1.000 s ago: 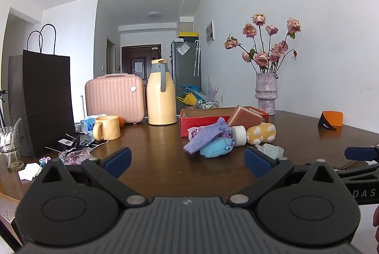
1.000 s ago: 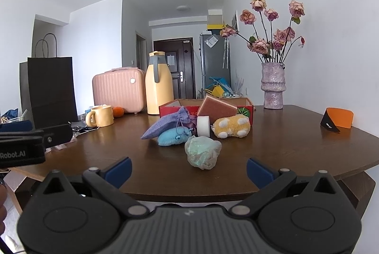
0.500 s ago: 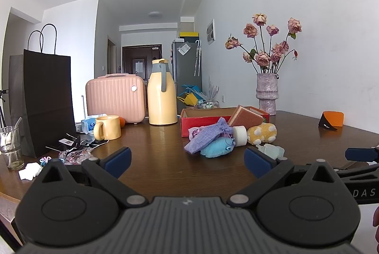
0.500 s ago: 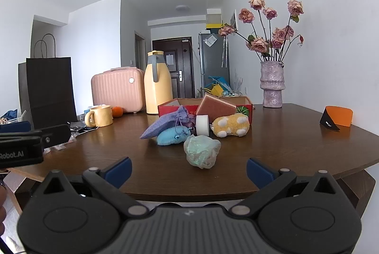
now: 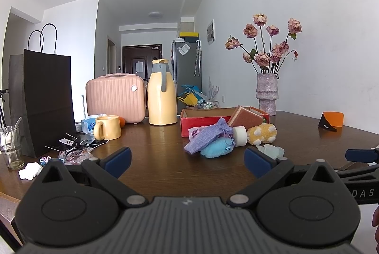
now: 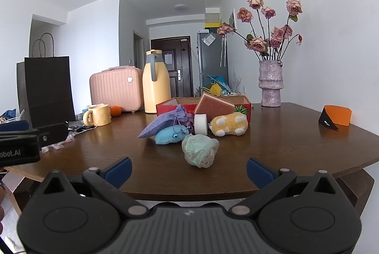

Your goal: Organize soft objects

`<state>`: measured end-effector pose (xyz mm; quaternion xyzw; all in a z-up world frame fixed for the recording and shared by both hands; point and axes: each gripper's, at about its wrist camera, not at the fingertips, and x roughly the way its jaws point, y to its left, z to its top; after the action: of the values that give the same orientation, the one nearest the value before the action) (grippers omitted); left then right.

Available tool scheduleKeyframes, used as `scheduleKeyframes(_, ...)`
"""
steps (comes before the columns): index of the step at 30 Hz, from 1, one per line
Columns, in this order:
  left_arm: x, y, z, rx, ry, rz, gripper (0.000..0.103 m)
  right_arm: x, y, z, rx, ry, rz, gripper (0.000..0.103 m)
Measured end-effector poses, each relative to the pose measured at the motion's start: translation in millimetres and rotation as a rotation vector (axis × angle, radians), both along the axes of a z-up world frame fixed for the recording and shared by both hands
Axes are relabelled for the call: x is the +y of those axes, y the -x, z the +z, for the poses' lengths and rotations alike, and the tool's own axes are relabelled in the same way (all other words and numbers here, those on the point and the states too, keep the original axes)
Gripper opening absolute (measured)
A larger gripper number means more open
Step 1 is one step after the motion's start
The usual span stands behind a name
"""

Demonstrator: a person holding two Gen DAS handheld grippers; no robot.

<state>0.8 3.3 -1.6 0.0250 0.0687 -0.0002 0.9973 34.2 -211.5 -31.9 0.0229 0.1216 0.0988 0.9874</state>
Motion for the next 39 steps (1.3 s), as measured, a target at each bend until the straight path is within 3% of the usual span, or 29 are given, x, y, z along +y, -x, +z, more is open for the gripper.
scheduleKeyframes(14,-1,-14,-5,0.030,-0.009,0.002,0.103,-4,-15,-10,0.011,-0.018,0.013,0.103)
scheduleKeyframes(21,1,-59,-19,0.121,0.055,-0.012,0.103,-20,-50,-15,0.012,-0.055,-0.018,0.103)
scheduleKeyframes(25,-4,-83,-26,0.160,0.014,0.000,0.103,-20,-80,-21,0.027,-0.015,-0.007,0.103)
scheduleKeyframes(30,-4,-117,-25,0.194,0.026,0.009,0.103,-16,-121,-26,0.130,-0.001,0.068,0.103)
scheduleKeyframes(35,-6,-158,-25,0.244,0.016,0.011,0.103,-6,-154,-24,0.151,0.028,0.087,0.103)
scheduleKeyframes(38,-6,-180,-26,0.265,0.023,0.016,0.103,-1,-170,-23,0.153,0.054,0.078,0.097)
scheduleKeyframes(39,-6,-187,-25,0.268,0.020,0.018,0.103,-2,-175,-24,0.161,0.050,0.089,0.090)
